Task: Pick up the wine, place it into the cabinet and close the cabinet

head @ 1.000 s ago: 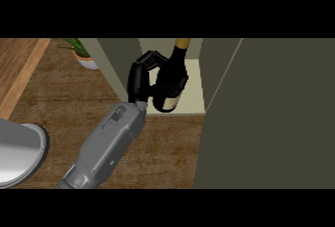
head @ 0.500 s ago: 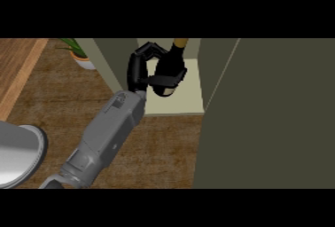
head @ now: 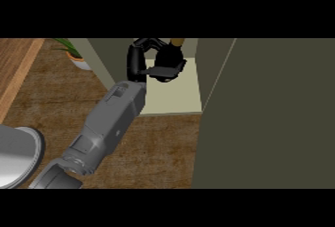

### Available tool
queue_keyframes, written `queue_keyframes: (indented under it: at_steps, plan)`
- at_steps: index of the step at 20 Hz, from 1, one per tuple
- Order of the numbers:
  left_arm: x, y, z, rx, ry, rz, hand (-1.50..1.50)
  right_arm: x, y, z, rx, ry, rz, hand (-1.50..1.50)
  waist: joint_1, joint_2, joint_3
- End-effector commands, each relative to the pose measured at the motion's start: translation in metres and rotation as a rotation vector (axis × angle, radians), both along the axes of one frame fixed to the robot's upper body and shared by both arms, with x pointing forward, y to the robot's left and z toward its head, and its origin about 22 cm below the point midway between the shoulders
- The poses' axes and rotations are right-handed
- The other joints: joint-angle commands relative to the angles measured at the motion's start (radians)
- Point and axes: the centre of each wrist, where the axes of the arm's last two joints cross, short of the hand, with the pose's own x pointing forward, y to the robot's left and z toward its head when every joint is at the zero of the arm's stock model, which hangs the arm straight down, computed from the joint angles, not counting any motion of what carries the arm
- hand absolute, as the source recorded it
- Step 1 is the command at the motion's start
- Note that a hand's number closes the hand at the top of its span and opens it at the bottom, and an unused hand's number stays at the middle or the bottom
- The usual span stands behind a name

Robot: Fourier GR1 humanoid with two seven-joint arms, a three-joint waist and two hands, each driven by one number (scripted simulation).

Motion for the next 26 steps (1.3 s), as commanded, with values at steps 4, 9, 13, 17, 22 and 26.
queue_keyframes:
  at_steps: [4, 9, 13, 17, 22, 26]
  plan:
    - [0.008, 0.005, 0.007, -0.111, 0.081, 0.030, 1.50, -0.011, 0.000, 0.004, 0.033, -0.011, 0.025, -1.50, -0.002, 0.002, 0.000]
    - [0.006, 0.009, -0.003, -0.206, 0.096, 0.026, 1.50, -0.015, -0.007, 0.008, 0.016, -0.020, 0.023, -1.50, -0.007, 0.004, 0.000]
    - [0.005, 0.007, -0.006, -0.204, 0.099, 0.022, 1.50, -0.013, -0.003, -0.001, 0.015, -0.026, 0.023, -1.50, -0.013, 0.005, 0.000]
    - [0.011, 0.018, 0.001, -0.165, 0.083, 0.061, 1.50, -0.014, -0.006, 0.004, 0.005, -0.030, 0.048, -1.50, -0.024, 0.011, 0.000]
    - [0.006, 0.023, -0.013, -0.134, 0.109, 0.058, 1.50, -0.007, -0.004, 0.004, 0.032, -0.027, 0.027, -1.50, -0.017, 0.010, 0.000]
    - [0.004, 0.015, -0.015, -0.083, 0.119, 0.093, -1.50, -0.008, -0.002, 0.004, 0.010, -0.015, 0.060, -1.50, -0.022, 0.011, 0.000]
